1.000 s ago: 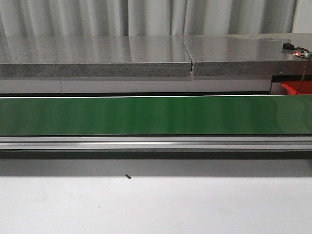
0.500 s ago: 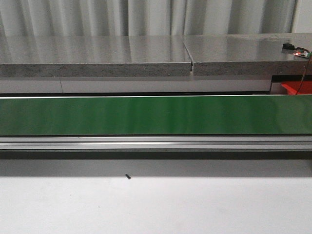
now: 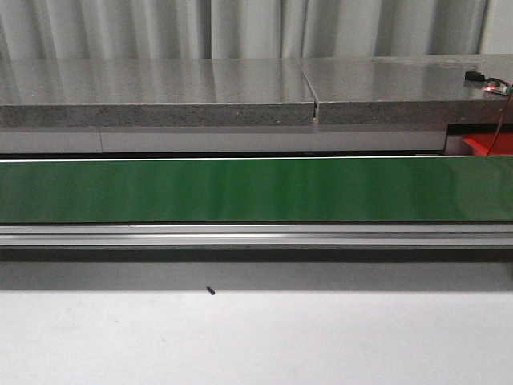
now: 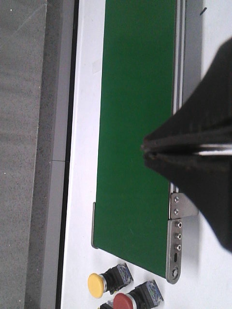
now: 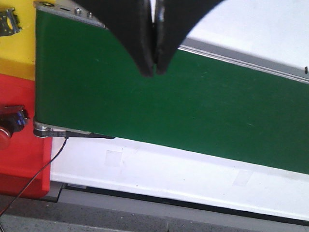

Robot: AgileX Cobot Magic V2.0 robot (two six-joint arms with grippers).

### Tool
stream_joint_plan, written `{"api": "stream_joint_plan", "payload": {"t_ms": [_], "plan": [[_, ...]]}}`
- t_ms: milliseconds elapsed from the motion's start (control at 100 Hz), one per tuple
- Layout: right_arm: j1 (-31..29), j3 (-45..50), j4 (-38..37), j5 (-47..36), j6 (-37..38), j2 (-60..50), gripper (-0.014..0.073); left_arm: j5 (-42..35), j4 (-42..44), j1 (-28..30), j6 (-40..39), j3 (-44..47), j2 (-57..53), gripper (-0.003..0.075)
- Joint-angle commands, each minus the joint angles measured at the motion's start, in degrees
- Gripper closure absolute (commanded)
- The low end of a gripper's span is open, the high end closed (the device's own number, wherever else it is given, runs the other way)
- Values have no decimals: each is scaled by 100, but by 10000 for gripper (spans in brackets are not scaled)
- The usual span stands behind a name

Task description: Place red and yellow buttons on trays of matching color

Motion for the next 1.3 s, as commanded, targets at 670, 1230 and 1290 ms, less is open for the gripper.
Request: {"api": "stream_joint_plan", "payload": {"t_ms": [670,1230,1290], "plan": [[9,-140,25,-285,-70,-30,702,-395,-57,6,0,-163,33,176],[9,-140,25,-285,-70,-30,702,685,2535,1986,-2479,-1899,2017,174],[9,-140,25,-285,-70,-30,702,579,2513,2324,-2479,-2118,2410,174]]}}
